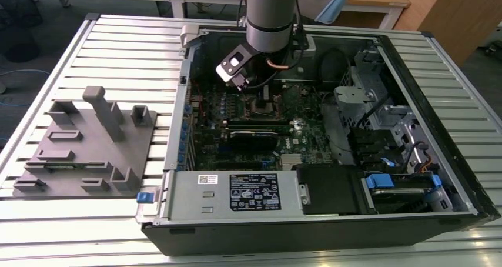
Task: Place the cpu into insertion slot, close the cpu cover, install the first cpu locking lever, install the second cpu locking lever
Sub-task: 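Place the cpu into insertion slot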
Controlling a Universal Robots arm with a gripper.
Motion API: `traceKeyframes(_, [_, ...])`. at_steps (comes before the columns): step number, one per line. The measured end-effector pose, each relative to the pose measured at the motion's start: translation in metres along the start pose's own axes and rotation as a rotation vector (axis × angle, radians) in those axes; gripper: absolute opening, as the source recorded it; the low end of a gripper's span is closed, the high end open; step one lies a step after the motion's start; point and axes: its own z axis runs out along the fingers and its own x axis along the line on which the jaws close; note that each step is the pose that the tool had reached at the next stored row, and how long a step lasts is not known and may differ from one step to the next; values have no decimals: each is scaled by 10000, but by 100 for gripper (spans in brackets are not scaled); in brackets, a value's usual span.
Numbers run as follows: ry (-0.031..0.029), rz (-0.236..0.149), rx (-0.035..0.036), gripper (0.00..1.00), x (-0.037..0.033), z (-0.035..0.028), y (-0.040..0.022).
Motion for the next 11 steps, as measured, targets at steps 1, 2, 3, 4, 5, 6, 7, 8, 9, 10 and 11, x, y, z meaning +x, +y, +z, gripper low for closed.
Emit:
traceKeyframes(1, [-4, 0, 3, 11, -1, 7, -1])
traceKeyframes(2, [-8, 0, 5, 11, -2, 10, -1])
traceKeyframes(3, [-8, 0, 6, 11, -2, 10, -2])
traceKeyframes(4, [-9, 0, 5, 11, -2, 10, -1])
traceKeyframes(5, [-7, 0, 5, 11, -1, 11, -1])
traceKeyframes(6, [-6, 0, 4, 11, -1, 12, -1])
traceKeyframes(7, [-6, 0, 4, 11, -2, 15, -1])
traceKeyframes(8, [-11, 0, 7, 11, -2, 20, -2])
traceKeyframes(9, [-14, 0, 8, 11, -3, 23, -3])
traceKeyframes(10, [-13, 0, 8, 11, -3, 24, -3])
traceKeyframes(11, [-11, 0, 6, 11, -3, 25, -2])
